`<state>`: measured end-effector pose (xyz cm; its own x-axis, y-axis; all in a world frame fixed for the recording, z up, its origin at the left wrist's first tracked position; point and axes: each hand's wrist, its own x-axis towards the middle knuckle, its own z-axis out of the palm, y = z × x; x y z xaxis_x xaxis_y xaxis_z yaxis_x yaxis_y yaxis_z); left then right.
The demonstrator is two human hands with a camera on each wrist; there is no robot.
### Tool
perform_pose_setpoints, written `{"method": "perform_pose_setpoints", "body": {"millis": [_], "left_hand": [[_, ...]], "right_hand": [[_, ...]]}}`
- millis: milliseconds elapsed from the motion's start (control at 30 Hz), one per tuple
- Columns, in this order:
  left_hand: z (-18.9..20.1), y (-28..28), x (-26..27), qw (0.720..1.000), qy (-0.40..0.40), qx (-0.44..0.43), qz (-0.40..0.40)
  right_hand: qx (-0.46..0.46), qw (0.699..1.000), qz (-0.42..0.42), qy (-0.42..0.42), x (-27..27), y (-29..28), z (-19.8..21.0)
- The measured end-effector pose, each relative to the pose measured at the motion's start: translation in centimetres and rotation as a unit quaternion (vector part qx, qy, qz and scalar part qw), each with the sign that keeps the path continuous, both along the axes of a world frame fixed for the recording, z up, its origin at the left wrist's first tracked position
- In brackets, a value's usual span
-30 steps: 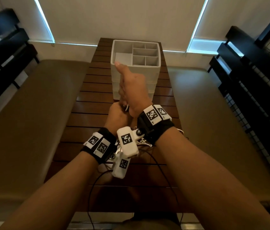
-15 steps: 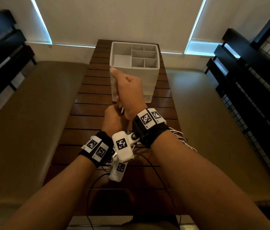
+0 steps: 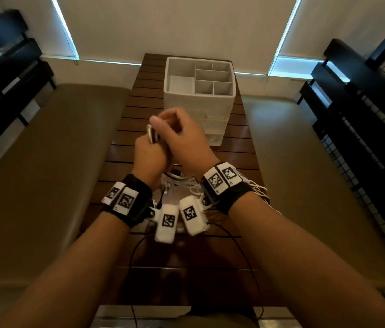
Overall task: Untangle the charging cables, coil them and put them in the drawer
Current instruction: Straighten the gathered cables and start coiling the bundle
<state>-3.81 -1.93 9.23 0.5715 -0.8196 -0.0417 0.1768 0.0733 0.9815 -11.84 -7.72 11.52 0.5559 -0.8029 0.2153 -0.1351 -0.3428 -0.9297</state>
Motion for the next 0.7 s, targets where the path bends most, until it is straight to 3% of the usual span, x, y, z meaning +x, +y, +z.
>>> {"method": "perform_pose_setpoints", "body": {"millis": [67,267,400,700], "left_hand": [[0.2,0.3,1.1,1.000,0.030,-0.006,0.002],[-0.1,0.8,2.1,0.992,0.101,-0.043,-0.062],[0.1,1.3,2.9,0.985,0.149,-0.059,-0.066],[0.4,1.5,3.7,0.969,0.206,-0.100,-0.088]], "right_hand": [[0.099,0.989,0.103,0.048,-1.0,0.1,-1.8],[0.080,0.949,0.239,0.188,-3.5,-0.2,-3.2],[0.145,0.938,0.258,0.183,-4.2,0.3,-3.8],[0.116,0.947,0.203,0.221,-2.9,1.2,-6.1]]}}
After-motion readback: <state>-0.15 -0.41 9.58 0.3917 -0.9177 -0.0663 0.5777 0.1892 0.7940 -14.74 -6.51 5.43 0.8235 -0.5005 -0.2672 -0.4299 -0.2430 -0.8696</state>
